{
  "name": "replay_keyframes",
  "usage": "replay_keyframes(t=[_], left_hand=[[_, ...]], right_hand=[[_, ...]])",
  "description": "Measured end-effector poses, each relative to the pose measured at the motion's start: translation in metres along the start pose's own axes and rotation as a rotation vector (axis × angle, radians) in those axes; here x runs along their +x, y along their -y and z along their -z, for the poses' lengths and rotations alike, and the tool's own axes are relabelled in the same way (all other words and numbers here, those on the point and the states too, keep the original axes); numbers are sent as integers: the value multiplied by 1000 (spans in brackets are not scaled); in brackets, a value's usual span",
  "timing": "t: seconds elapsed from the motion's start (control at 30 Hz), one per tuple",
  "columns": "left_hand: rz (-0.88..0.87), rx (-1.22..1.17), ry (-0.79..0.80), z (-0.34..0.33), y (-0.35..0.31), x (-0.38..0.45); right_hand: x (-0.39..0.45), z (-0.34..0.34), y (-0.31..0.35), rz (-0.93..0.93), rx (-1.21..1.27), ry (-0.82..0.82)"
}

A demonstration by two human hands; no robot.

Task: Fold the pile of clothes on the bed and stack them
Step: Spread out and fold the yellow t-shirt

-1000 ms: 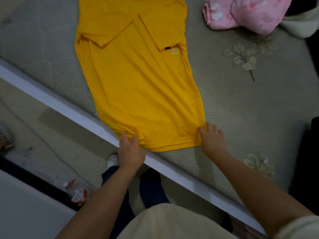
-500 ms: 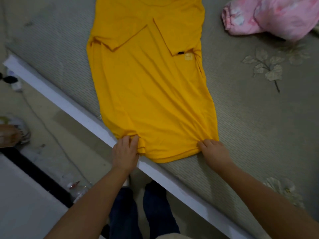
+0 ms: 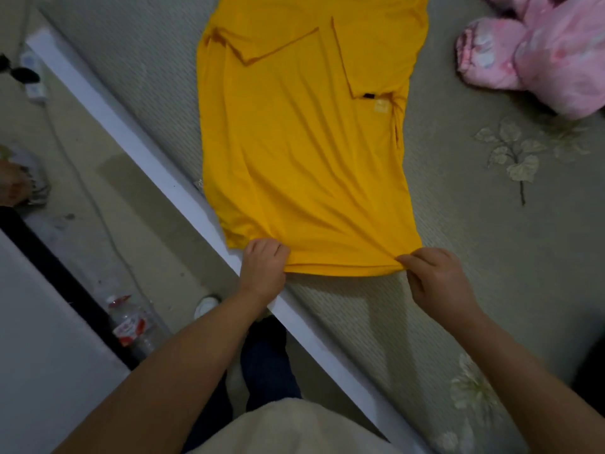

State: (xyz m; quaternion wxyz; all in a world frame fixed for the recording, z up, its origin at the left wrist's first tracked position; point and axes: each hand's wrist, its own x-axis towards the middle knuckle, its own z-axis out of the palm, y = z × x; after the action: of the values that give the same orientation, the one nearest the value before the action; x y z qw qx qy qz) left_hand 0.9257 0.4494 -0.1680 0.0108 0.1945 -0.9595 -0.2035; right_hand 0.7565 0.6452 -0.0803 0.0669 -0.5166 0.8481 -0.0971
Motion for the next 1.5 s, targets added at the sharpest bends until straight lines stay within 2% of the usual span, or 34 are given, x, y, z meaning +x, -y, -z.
replay_keyframes(t=[0.2, 0.23, 0.33, 0.43, 0.47, 0.53, 0.7, 0.83, 1.0, 1.13, 1.2, 1.27, 1.3, 1.37, 1.4, 1.43, 1.5], left_hand=[[261, 34, 35, 28, 47, -8], [253, 65, 35, 33, 57, -11], [56, 58, 17, 48, 69, -13], [-40, -17, 5, 62, 71, -13], [-58, -8, 17, 67, 72, -15], [-88, 30, 33, 76, 80, -24], [-124, 90, -5, 94, 102, -48], [-136, 118, 75, 100, 119, -67], [-206, 208, 226, 109, 138, -82], [-271, 135, 262, 132, 157, -75], [-343, 153, 304, 152, 159, -67], [-392, 251, 456, 169, 162, -61], [-351, 295, 566, 177, 167, -57], [-226, 388, 950, 188, 171, -47], [-200, 378, 1071, 190, 172, -40], [-186, 358, 1143, 192, 171, -32], [-160, 347, 1191, 195, 172, -11]], right_hand=[[3, -3, -5, -65, -103, 59], [3, -5, -5, -76, -113, 86], [2, -9, 4, -97, -155, 234], [-4, -15, 11, -83, -195, 339], [-5, -14, 13, -128, -180, 393], [-12, -17, 14, -138, -144, 384], [-18, -16, 45, 48, -226, 220], [-29, -24, 69, -78, -188, 370], [-47, -29, 92, -384, -196, 703], [-45, -22, 112, -458, -269, 792], [-42, -16, 122, -408, -247, 841], [-36, -10, 134, -358, -208, 925], [-32, -8, 140, -375, -176, 978], [-25, -8, 146, -472, -101, 1038], [-20, -7, 149, -507, -82, 1067], [-11, -6, 149, -529, -82, 1097], [9, -2, 140, -534, -111, 1093]])
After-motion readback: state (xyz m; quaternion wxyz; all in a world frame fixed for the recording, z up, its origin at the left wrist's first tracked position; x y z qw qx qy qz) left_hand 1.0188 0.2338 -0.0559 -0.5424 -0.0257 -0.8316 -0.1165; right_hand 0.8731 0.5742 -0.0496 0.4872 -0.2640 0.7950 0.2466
